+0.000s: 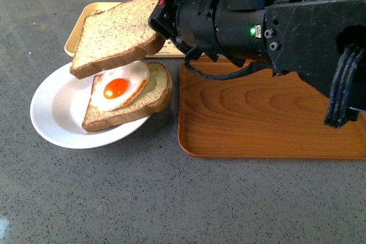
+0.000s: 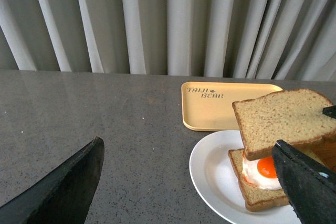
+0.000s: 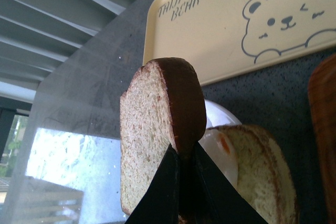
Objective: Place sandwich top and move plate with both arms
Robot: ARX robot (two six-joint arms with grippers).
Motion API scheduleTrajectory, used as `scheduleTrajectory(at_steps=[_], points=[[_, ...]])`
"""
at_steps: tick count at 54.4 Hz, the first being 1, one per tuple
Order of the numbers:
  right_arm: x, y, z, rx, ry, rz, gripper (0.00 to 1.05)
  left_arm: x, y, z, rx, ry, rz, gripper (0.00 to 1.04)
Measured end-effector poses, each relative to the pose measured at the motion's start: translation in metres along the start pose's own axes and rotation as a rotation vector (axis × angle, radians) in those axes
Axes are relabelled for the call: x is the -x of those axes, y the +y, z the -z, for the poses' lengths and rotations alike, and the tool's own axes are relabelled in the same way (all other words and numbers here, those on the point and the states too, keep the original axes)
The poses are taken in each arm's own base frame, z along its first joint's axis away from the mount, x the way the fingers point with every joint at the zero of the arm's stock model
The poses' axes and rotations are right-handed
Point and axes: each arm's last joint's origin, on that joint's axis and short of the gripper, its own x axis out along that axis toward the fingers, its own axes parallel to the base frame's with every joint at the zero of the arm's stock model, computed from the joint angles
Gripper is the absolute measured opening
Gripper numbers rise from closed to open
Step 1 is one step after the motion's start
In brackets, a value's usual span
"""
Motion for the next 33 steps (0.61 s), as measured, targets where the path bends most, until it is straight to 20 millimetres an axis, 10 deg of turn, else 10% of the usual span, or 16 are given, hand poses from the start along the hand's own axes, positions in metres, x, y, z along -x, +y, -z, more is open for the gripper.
scheduleTrajectory(at_steps=[33], points=[[-0.001,-0.013,0.023,-0.04,0.064,0.045,0.02,0.0,0.0,0.0,0.0,0.0,0.0,0.96]])
